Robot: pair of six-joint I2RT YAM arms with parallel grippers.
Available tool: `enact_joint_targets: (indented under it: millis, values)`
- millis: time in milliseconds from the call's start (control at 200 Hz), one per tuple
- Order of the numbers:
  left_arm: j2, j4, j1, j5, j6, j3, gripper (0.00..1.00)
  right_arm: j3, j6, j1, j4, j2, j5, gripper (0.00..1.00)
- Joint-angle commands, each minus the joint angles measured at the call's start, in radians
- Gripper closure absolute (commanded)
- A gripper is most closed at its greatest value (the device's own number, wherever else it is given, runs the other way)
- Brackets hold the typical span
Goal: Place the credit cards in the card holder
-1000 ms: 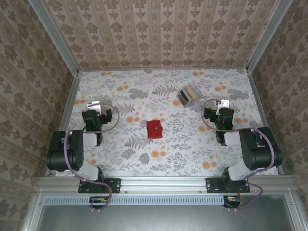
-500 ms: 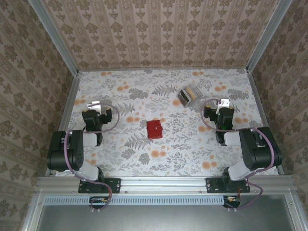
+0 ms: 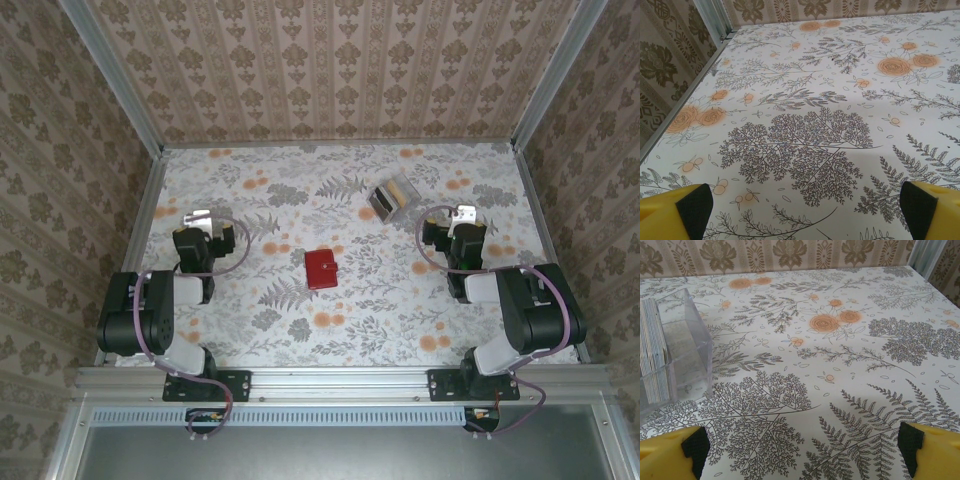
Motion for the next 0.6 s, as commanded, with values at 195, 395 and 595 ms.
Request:
enact_joint_targets:
  millis: [195, 395, 595]
  values:
    - [0.008, 0.012, -0.003, -0.013, 0.005, 0.018, 0.00, 0.004, -0.002, 0.005, 0.026, -0.005, 0.023, 0.00]
    - [0.008, 0.012, -0.003, -0.012, 0.005, 0.017, 0.00, 0.009, 0.000, 0.002, 0.016, -0.003, 0.018, 0.00]
    - [0.007, 0.012, -0.003, -0.012, 0.005, 0.017, 0.00, 0.007, 0.001, 0.001, 0.018, -0.005, 0.013, 0.00]
